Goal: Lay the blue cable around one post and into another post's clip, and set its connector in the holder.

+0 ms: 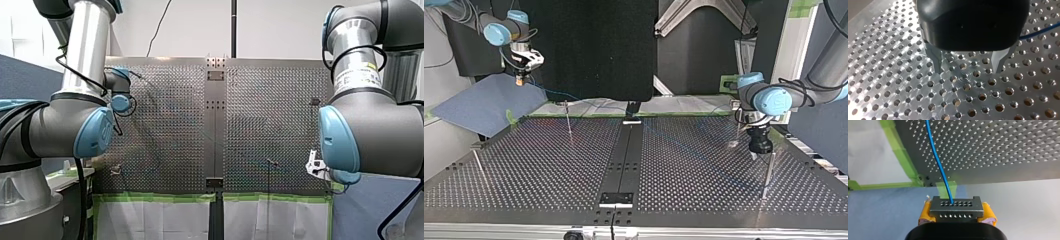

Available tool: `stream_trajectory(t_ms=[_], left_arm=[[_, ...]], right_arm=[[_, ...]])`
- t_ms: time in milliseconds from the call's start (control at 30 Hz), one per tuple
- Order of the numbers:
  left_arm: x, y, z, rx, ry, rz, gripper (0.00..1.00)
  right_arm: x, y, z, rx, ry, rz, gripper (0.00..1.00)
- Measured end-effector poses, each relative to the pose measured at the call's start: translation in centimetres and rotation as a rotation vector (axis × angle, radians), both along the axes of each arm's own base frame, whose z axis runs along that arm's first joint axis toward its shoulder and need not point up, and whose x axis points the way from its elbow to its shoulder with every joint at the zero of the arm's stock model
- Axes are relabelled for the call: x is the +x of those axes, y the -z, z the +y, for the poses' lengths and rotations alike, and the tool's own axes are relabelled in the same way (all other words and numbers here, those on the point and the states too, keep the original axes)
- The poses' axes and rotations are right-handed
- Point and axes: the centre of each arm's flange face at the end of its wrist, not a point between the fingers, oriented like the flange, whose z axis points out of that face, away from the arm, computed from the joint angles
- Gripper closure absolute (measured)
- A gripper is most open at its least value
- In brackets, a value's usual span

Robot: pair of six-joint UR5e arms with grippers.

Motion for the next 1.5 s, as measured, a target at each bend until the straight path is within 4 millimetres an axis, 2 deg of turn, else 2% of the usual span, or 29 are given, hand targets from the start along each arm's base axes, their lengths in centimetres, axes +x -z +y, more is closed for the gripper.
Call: stream_trajectory(t_ms=[200,333,667,1167,1500], left_arm=[[0.0,0.0,0.0,-0.002,0.0,0.0,0.01],[0.0,0.0,0.0,-0.007,0.001,-0.001,0.01],[0.0,0.0,-0.1,-0.014,0.006,-0.003,0.01],[-0.1,0.2,-0.7,-0.06,0.035,-0.004,0.01],[-1.0,1.8,-0.1,-0.127,0.062,-0.011,0.01]], right_arm=[[0.2,2.6,0.8,0.077,-0.01,0.046,1.0],[0.9,2.4,1.2,0.087,-0.046,0.07,1.0],[2.0,-1.4,0.8,0.043,-0.107,0.06,1.0],[2.3,-8.2,-0.8,-0.09,-0.127,0.051,1.0],[2.4,-12.9,-1.5,-0.176,-0.143,0.053,1.0]])
